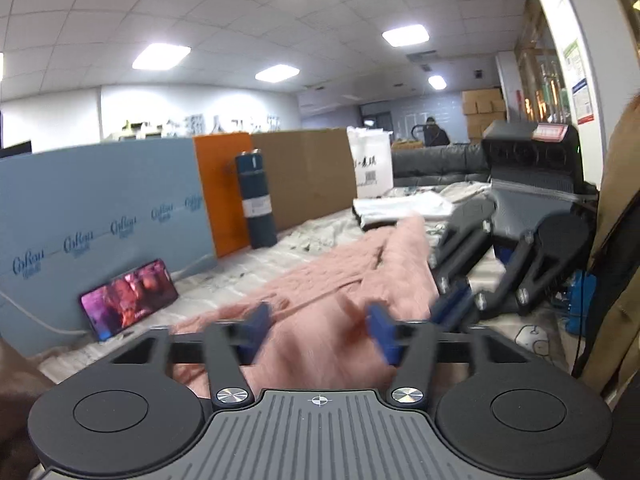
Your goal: Fold clothes
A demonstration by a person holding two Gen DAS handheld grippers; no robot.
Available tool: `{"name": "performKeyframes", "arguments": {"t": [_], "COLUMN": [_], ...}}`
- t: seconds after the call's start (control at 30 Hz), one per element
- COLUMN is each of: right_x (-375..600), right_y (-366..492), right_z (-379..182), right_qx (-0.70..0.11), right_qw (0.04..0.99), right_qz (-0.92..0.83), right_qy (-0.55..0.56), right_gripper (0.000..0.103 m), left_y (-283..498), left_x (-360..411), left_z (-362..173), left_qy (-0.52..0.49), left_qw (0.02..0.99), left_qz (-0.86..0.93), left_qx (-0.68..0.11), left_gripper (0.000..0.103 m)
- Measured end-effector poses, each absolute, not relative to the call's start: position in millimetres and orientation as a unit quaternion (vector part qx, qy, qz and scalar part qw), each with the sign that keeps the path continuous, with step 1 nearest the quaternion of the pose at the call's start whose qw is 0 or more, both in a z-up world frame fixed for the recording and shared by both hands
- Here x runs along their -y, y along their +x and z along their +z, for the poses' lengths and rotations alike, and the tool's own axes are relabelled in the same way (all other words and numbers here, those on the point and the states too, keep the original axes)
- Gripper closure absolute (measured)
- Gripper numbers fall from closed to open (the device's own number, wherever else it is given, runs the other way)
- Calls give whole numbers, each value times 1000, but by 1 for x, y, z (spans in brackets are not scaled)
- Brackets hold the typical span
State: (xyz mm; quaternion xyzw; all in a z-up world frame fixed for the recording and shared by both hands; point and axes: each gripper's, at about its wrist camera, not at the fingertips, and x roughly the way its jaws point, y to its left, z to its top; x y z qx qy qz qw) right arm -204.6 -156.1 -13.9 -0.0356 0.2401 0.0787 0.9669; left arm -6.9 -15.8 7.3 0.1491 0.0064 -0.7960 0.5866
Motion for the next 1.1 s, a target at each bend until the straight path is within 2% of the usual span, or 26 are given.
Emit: {"name": "performKeyframes", "arguments": {"t": [0.03,0.1,0.17,0.23,0.37,0.43,0.5,0.6,0.77,1.1], "right_x": [155,153,153,156,178,193,209,233,270,332], "right_y": [-205,-211,-217,-224,-251,-269,-288,-315,-356,-386], "right_z": [-17,-22,-25,-24,-17,-15,-13,-10,-12,-45], "right_qx": [-249,-252,-249,-233,-178,-152,-127,-91,-53,-27], "right_qw": [965,964,965,971,981,979,970,943,867,726], "right_qz": [84,87,84,57,-32,-98,-167,-270,-423,-523], "right_qy": [-27,-12,3,17,63,90,123,172,258,444], "right_gripper": [96,96,92,66,48,33,32,23,20,17], "left_y": [-6,-4,-2,-2,-2,-5,-5,-7,-12,-42], "left_x": [14,13,17,26,41,46,46,45,40,41], "left_z": [7,8,7,2,-6,-10,-12,-14,-9,-7], "left_qy": [144,132,137,158,202,220,230,241,235,227], "left_qw": [587,598,623,650,673,677,675,676,679,646], "left_qz": [-797,-791,-770,-743,-711,-701,-700,-696,-695,-728], "left_qx": [-3,0,-10,-21,-37,-40,-35,-31,-15,24], "left_gripper": [21,14,6,5,5,5,5,5,5,5]}}
